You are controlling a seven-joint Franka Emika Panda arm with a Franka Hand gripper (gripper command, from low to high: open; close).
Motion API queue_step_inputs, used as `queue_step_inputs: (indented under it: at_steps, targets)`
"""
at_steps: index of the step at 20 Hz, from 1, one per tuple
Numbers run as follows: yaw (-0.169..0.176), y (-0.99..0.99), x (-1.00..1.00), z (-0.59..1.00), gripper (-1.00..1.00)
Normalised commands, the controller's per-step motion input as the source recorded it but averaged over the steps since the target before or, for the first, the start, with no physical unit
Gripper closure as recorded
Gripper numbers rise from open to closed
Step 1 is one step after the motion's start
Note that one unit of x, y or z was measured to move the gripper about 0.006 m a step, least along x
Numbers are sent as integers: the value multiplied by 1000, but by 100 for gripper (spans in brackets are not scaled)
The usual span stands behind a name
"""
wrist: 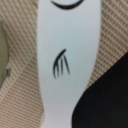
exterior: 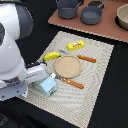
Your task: Interact with the objects in diverse but meaningful ways.
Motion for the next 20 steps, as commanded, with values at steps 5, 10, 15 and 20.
queue_step_inputs:
  at_steps: [5, 10, 15, 20]
  targets:
    - [-1, 297, -175, -237, -100]
    - [0, 317, -222, -280, -100]
    - [0, 266, -240, -330, 100]
    - [0, 225, -205, -355, 100]
